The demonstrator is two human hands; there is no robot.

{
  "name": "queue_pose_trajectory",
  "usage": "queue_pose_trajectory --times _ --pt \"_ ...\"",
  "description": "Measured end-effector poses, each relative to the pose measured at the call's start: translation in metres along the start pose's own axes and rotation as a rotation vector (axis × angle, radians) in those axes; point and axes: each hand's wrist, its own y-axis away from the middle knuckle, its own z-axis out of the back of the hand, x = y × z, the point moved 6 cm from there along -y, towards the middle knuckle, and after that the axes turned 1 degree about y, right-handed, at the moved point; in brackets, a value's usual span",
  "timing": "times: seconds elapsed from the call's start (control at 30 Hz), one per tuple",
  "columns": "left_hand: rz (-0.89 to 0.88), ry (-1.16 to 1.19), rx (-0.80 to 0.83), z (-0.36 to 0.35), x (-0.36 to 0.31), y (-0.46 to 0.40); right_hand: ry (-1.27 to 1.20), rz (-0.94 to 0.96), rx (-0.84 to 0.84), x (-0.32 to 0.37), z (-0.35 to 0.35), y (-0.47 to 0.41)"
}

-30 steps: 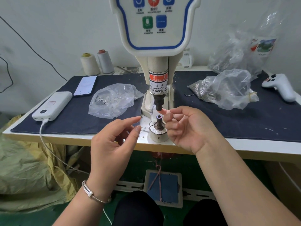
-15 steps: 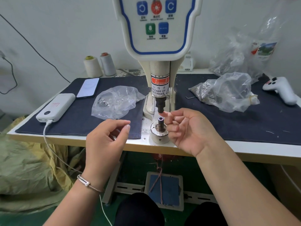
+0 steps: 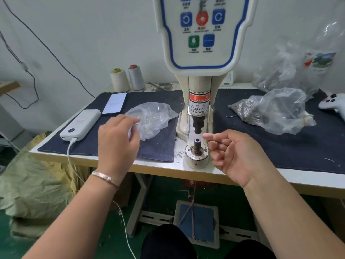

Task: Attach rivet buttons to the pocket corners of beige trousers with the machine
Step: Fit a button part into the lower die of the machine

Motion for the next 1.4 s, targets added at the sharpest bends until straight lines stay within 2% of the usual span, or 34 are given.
queue_pose_trajectory --times 0.07,0.17,0.23,0.33,0.47,0.83,1.23,1.4 --pt "-0.021 -0.090 0.061 -0.011 0.006 -0.019 -0.027 0.059 -0.045 0.003 0.007 0.000" --pt "0.117 -0.279 0.359 -0.048 0.030 -0.047 -0.075 0.141 -0.085 0.007 0.016 0.001" --pt "0.140 -0.369 0.526 -0.069 0.038 -0.055 -0.065 0.174 -0.094 0.008 0.019 0.003" --pt "0.147 -0.435 0.615 -0.088 0.047 -0.063 -0.043 0.192 -0.097 0.009 0.025 0.005" --pt "0.183 -0.474 0.610 -0.095 0.061 -0.067 -0.014 0.213 -0.108 0.011 0.031 0.006" --pt "0.261 -0.386 0.592 -0.109 0.074 -0.071 0.008 0.227 -0.097 0.011 0.034 0.007" --pt "0.222 -0.442 0.549 -0.107 0.074 -0.073 0.005 0.213 -0.077 0.005 0.033 0.003" --pt "0.233 -0.462 0.580 -0.109 0.073 -0.072 0.010 0.221 -0.069 0.004 0.034 0.002"
